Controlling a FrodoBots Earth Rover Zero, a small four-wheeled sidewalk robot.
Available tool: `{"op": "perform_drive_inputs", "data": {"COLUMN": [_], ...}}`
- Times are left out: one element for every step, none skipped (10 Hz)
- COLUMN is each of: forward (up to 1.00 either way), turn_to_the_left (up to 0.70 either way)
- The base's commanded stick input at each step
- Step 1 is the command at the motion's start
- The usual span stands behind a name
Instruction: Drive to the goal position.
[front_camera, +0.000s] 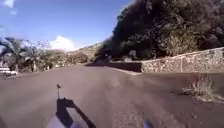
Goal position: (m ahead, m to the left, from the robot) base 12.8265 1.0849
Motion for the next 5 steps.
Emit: {"op": "perform_drive_inputs", "data": {"forward": [0.7,0.7,0.7,0.7,0.7], "turn_to_the_left": [0.0,0.0,0.0,0.0,0.0]}}
